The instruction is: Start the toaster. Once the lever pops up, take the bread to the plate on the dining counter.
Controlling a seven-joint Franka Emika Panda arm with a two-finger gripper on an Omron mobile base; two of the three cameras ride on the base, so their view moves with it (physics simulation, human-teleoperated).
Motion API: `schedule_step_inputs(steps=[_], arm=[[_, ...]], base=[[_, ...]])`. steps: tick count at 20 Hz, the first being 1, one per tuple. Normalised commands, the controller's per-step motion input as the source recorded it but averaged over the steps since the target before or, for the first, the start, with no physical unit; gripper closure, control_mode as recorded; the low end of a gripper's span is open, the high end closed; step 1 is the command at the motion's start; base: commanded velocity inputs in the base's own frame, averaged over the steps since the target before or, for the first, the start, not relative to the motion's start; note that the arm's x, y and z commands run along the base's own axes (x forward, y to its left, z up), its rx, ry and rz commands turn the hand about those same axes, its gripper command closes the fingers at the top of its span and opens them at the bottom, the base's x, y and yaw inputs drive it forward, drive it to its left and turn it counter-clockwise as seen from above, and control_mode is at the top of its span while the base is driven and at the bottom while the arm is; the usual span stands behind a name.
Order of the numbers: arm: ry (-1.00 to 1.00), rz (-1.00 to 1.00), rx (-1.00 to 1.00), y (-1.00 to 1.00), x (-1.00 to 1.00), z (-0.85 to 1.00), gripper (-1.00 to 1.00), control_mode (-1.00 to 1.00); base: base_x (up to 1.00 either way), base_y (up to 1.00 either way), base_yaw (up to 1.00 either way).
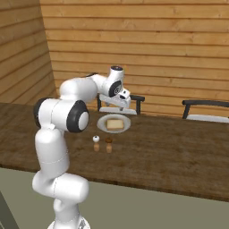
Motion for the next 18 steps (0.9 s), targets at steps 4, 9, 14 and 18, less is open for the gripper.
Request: schedule_step_inputs(steps=[4,9,14,18], arm=[[0.13,0.0,0.0,-0.15,-0.38,0.89,-1.0,-1.0],[0.11,0.0,0.0,-0.05,-0.88,0.53,-1.0,-1.0],[0.03,0.0,0.0,0.0,-0.96,0.02,-1.0,-1.0],[0.0,0.02,0.0,0.0,-0.72,-0.19,-1.0,-1.0]], base=[[0.0,0.0,0.0],[0.0,0.0,0.0],[0.0,0.0,0.0],[0.0,0.0,0.0]])
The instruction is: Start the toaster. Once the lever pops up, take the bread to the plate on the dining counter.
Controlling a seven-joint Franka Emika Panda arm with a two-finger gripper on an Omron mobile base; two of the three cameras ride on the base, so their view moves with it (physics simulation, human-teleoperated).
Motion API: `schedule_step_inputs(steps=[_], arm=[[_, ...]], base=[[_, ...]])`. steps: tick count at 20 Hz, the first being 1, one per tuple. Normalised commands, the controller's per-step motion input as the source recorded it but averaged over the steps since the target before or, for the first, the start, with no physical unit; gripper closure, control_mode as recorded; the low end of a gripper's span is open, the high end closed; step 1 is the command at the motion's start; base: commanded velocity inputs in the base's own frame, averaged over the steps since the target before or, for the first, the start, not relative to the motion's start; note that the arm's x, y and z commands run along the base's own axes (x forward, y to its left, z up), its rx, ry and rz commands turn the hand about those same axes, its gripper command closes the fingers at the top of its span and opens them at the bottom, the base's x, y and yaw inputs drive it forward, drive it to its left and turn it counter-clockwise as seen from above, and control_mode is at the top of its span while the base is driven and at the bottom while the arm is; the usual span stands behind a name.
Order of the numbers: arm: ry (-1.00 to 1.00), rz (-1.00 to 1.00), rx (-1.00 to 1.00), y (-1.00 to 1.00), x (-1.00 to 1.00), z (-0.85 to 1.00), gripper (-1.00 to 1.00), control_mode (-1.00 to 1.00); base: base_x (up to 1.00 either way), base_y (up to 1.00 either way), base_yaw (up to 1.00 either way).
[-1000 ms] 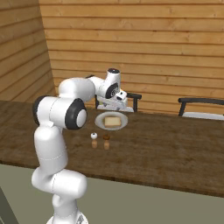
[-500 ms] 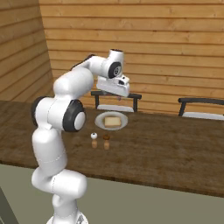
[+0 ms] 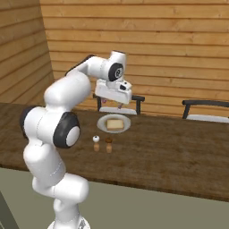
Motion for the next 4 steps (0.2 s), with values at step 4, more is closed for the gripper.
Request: schedule_step_inputs(steps=[4], arm=[[-0.04,0.06,0.0,0.12,-0.72,-0.23,-1.0,-1.0]], base=[[0.0,0.0,0.0]])
